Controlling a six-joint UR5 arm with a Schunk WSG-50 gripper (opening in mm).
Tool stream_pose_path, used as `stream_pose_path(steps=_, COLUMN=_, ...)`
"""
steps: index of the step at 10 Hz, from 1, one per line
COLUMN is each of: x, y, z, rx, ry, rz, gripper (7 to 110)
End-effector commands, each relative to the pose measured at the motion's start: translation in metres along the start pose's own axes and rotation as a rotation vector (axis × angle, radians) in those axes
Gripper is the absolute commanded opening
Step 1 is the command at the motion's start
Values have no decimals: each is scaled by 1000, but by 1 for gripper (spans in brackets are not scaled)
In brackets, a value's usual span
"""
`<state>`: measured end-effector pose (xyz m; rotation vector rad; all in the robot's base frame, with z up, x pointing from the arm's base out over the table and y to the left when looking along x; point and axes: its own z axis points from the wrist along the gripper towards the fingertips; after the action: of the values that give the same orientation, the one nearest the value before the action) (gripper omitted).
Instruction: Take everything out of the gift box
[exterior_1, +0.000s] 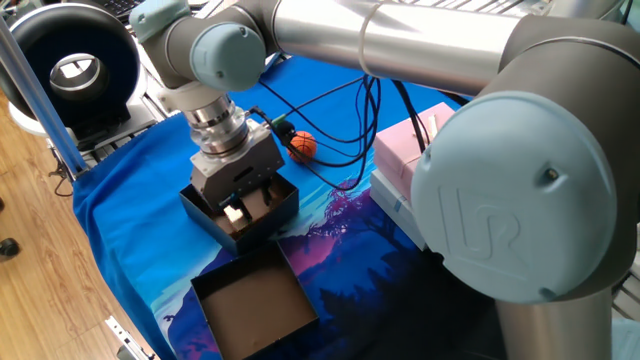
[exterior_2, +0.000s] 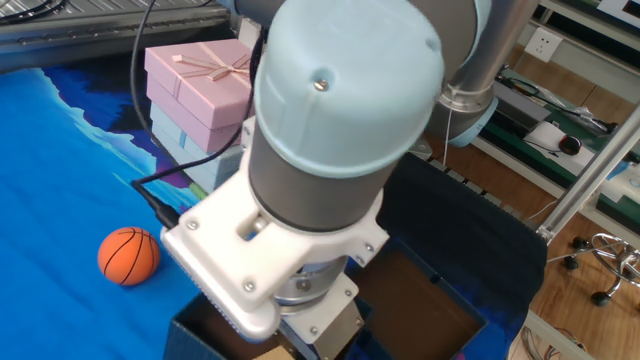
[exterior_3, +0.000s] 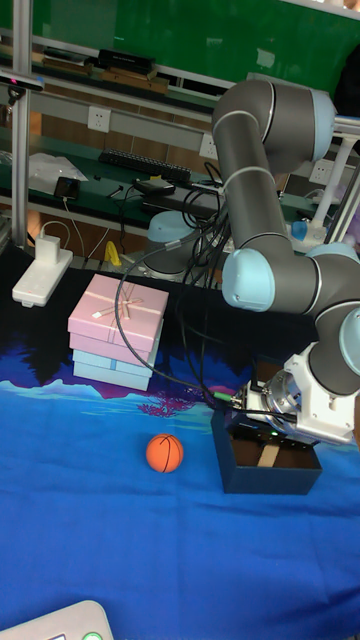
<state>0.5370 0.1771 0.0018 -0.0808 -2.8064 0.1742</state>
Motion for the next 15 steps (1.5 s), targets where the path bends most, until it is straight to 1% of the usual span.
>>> stream_pose_path(steps=1, x=13, y=19, z=-4, rx=-44, ry=36, rz=25, gripper=44)
stream_pose_path(steps=3, x=14, y=26, z=-7, rx=-70, ry=36, rz=25, gripper=44)
stream_pose_path(steps=4, x=10, y=24, z=-10, rx=-69, ry=27, rz=15, gripper=44)
stream_pose_path(steps=6, x=-11, y=8, z=-22, rx=-60, ry=-21, rz=-39, gripper=44)
stream_pose_path(steps=7, x=-19, y=-3, z=-26, rx=-48, ry=-31, rz=-58, gripper=44)
stream_pose_path(steps=8, x=-20, y=-7, z=-26, rx=-45, ry=-30, rz=-60, gripper=44)
stream_pose_path(steps=9, x=-18, y=-10, z=-25, rx=-30, ry=-22, rz=-54, gripper=44)
stream_pose_path(steps=10, x=-13, y=-12, z=-25, rx=-26, ry=-5, rz=-52, gripper=44)
stream_pose_path(steps=11, x=-7, y=-7, z=-21, rx=-37, ry=6, rz=-45, gripper=44)
stream_pose_path(steps=12, x=-3, y=-7, z=-15, rx=-24, ry=10, rz=-39, gripper=44)
stream_pose_path(steps=13, x=3, y=-12, z=-11, rx=-8, ry=30, rz=-40, gripper=44)
stream_pose_path(steps=15, x=7, y=-21, z=-8, rx=13, ry=43, rz=-42, gripper=44)
